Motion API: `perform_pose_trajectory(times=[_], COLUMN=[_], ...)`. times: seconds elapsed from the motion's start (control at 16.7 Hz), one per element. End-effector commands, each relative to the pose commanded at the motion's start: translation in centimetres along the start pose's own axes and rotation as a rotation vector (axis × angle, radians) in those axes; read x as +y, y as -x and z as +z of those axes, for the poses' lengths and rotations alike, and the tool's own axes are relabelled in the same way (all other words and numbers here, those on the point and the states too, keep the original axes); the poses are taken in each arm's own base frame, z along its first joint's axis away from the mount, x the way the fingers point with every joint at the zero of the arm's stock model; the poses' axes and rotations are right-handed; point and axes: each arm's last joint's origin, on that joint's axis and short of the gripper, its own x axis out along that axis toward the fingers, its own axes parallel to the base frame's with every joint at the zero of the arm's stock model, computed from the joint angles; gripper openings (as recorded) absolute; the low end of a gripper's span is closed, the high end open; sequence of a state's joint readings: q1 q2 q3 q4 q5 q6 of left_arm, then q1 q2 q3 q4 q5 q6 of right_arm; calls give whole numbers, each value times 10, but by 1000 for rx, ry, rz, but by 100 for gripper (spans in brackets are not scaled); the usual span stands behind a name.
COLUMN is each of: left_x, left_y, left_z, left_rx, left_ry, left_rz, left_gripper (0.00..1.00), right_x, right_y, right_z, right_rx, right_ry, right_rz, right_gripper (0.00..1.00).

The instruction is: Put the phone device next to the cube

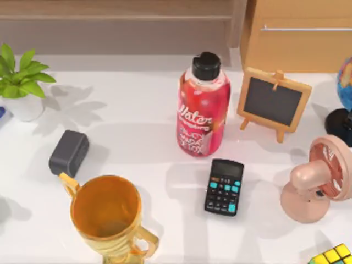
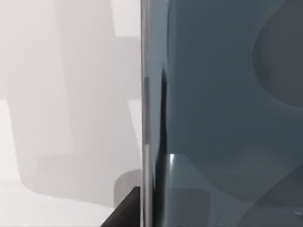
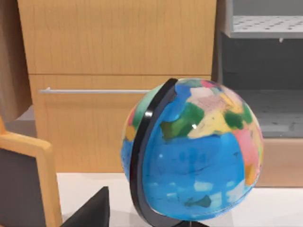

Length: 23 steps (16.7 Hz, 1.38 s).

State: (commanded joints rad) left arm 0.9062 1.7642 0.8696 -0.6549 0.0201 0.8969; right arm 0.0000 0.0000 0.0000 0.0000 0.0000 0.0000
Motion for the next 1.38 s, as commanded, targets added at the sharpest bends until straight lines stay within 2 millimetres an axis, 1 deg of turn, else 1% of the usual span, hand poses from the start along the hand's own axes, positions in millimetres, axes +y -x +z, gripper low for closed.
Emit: perform_pose_trajectory(times=[0.12, 0.18, 0.6, 0.66, 1.14, 1.38], left_x=[0, 0, 0, -1, -1, -1], left_y=[0, 0, 0, 8, 27, 26], left_z=[0, 0, 0, 0, 0, 0], left_rx=[0, 0, 0, -10, -9, -6], left_ry=[0, 0, 0, 4, 4, 3], left_rz=[0, 0, 0, -4, -5, -8], left_gripper=[2, 0, 0, 0, 0, 0], right_x=[0, 0, 0, 0, 0, 0], right_y=[0, 0, 0, 0, 0, 0], right_z=[0, 0, 0, 0, 0, 0], right_rx=[0, 0, 0, 0, 0, 0], right_ry=[0, 0, 0, 0, 0, 0], right_rz=[0, 0, 0, 0, 0, 0], right_gripper=[100, 100, 100, 100, 100, 100])
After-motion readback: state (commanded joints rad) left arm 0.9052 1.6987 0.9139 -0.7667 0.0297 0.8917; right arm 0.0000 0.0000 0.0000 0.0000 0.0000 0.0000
